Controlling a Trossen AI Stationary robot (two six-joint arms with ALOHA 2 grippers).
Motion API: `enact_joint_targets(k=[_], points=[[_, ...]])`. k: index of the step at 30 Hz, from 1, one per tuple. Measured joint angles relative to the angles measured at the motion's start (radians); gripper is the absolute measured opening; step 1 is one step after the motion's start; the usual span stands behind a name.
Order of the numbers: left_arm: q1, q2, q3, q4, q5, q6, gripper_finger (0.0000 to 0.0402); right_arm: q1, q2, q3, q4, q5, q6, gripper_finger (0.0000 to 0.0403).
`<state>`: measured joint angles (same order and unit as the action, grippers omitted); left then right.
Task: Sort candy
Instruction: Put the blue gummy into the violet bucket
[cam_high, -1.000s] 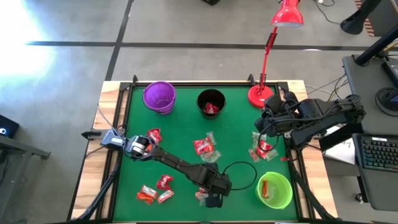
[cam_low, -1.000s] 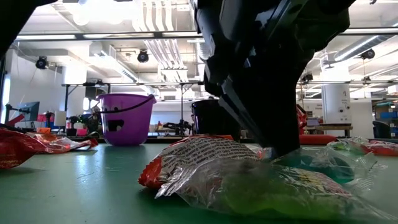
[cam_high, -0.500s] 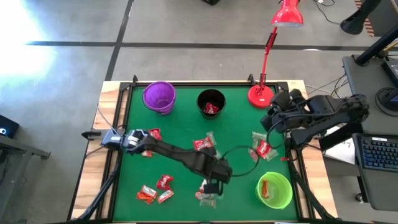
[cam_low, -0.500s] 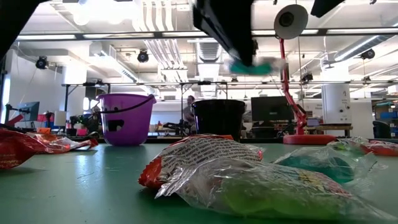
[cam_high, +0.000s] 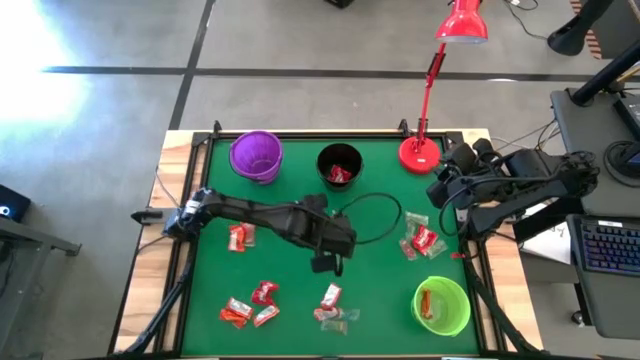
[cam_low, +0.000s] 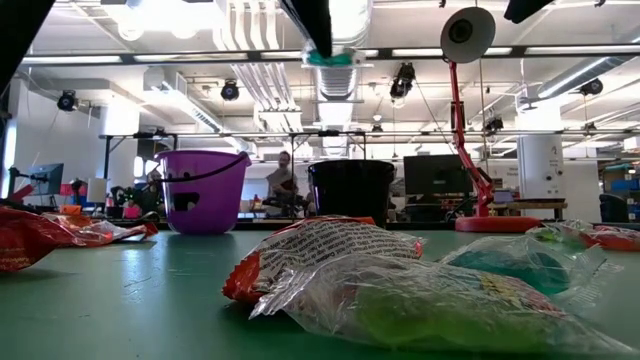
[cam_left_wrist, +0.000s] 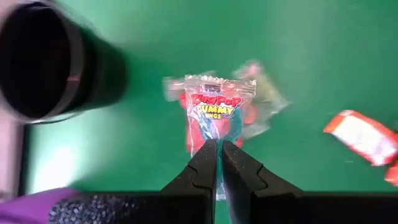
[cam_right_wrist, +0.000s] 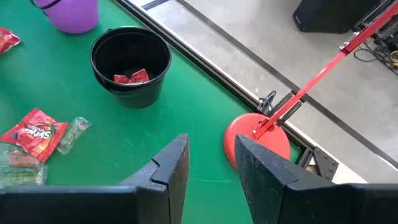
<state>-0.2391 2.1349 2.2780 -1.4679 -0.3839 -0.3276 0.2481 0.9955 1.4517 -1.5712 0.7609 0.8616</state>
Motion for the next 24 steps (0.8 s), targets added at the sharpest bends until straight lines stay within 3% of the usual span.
enact_joint_targets(k=[11, 24], points=[[0.139, -0.232, -0.171, -0.008, -0.054, 0.139, 0.0000, 0.000, 0.015, -0.023, 0.005, 0.110, 0.053, 0.0123], [0.422, -0.593, -0.541, 0.226, -0.052, 0.337, 0.0000, -0.050, 0.042, -0.194, 0.006, 0.360, 0.489, 0.0123]])
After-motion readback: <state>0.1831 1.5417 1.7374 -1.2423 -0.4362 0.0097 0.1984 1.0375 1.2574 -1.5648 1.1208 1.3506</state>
